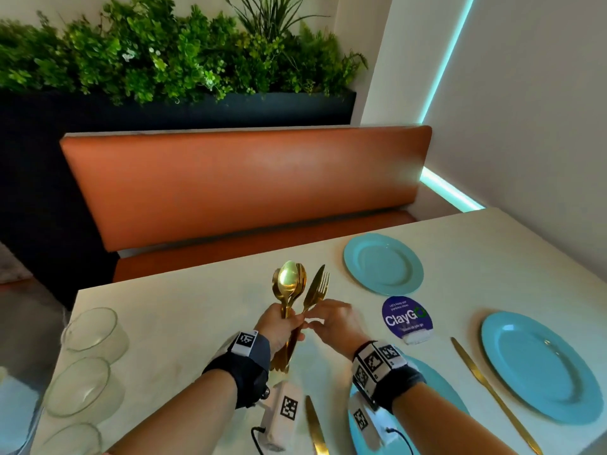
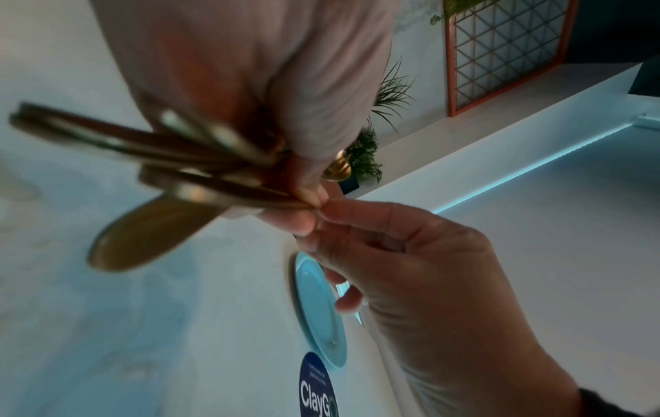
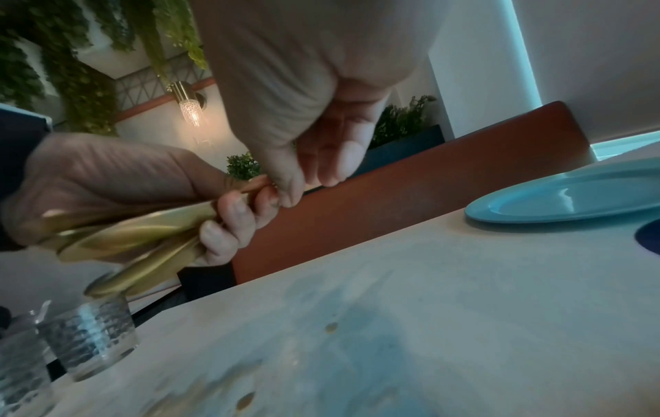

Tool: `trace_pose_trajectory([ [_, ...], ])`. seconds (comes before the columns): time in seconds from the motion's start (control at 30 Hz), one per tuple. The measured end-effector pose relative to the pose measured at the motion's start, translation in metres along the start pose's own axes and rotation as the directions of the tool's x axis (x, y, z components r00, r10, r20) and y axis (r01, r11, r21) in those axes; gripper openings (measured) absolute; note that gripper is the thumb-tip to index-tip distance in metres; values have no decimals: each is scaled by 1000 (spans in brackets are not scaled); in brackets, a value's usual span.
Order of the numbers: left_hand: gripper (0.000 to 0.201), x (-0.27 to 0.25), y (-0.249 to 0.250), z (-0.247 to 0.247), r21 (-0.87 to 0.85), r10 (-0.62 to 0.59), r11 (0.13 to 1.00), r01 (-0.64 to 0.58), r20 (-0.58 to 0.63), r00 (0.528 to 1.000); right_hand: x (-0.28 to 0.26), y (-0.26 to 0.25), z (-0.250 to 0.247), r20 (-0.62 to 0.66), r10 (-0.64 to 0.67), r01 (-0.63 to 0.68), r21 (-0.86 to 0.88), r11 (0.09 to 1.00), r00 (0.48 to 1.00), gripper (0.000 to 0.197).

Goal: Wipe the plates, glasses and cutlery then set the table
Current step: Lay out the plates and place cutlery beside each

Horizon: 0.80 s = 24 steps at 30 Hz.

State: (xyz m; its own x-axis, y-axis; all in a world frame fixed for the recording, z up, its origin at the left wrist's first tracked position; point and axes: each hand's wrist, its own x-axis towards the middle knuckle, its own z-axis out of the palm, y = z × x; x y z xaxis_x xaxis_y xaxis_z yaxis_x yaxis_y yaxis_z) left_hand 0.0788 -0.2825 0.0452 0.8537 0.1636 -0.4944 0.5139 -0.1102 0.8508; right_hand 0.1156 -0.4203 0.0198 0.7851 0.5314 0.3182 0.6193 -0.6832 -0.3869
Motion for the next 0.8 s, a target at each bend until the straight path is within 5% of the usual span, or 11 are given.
trace_pose_trajectory([
  [0.27,16,32,23,16,40,-37,999,36,36,999,27,45,5,-75,-170,169,-12,985,983,8],
  [0.4,13,41,26,20,16,-88,996,87,73,993,33,63,8,-133,-311,306,-59,950,941,17],
  [0.8,14,58,32,22,43,-123,992,118,144,982,45,85,5,-59,-516,503,-152,851,854,7],
])
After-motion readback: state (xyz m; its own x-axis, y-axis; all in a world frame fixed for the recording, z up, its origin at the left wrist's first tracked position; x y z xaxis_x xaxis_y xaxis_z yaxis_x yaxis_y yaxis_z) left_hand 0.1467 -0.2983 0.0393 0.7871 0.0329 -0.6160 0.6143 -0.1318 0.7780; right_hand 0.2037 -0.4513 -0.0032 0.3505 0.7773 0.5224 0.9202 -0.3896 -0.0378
